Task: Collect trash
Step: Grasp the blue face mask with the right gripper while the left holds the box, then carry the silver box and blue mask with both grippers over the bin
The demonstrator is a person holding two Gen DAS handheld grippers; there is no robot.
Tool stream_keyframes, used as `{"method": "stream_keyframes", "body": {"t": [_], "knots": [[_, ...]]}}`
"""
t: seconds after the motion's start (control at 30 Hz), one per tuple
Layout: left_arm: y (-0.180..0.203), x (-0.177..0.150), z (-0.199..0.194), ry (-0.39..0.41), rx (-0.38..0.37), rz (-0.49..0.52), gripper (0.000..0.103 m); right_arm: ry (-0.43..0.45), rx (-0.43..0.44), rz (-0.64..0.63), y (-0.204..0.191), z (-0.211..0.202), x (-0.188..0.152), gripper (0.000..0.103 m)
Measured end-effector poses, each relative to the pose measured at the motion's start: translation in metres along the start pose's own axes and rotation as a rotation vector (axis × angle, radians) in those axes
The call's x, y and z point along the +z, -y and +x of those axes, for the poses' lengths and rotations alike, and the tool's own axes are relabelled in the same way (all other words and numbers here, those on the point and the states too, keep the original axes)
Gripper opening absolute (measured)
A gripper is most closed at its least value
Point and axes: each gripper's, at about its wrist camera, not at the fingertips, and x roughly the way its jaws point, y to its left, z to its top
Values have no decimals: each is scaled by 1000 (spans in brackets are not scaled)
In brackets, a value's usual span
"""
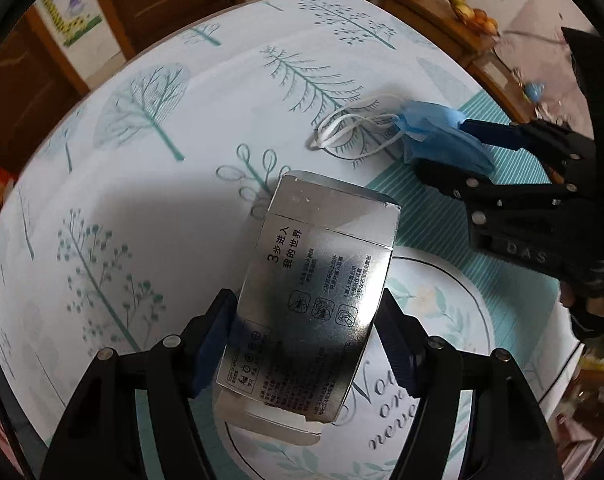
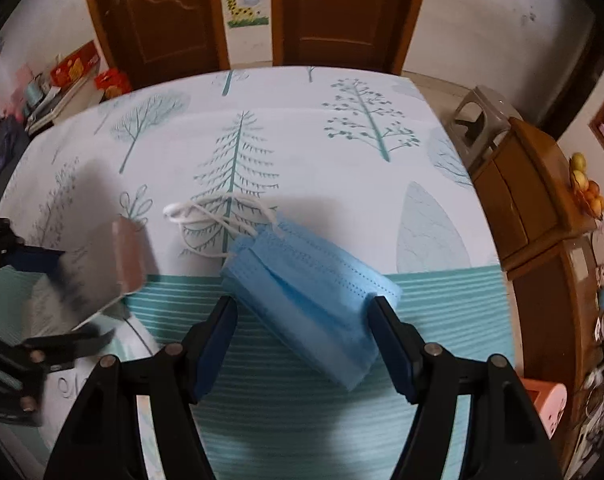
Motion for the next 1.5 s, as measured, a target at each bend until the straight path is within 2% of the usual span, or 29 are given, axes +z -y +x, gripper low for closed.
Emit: {"method": "stream_keyframes", "body": {"t": [0.03,0.1,0.2,0.3,0.5,0.73,0.93,1.17,1.33,1.5], "knots": [[-1,-1,-1,4,-4,-12,68,5,-1,6,1,0,1,60],[-3,-5,-6,13,-7,-36,68,14,-15,20,4,-2,2,24],[-2,-16,-16,34,-13,-68,68,10,40,84,11,-8,-1,9],[9,-28,-32,58,-20,-104,68,24,62,124,13,-19,-13,7],[27,-63,-60,115,-32,-171,67,66,166,245,13,-62,-61,6],[83,-129,-93,159,-46,-234,67,109,309,329,6,-130,-145,6],[141,-200,-114,168,-52,-293,67,121,391,302,1,-182,-215,6],[204,-278,-129,175,-52,-367,67,99,444,268,13,-225,-292,6],[239,-323,-133,184,-18,-393,67,73,475,211,15,-242,-343,6],[264,-362,-128,151,-7,-421,67,23,500,193,17,-243,-384,6]]}}
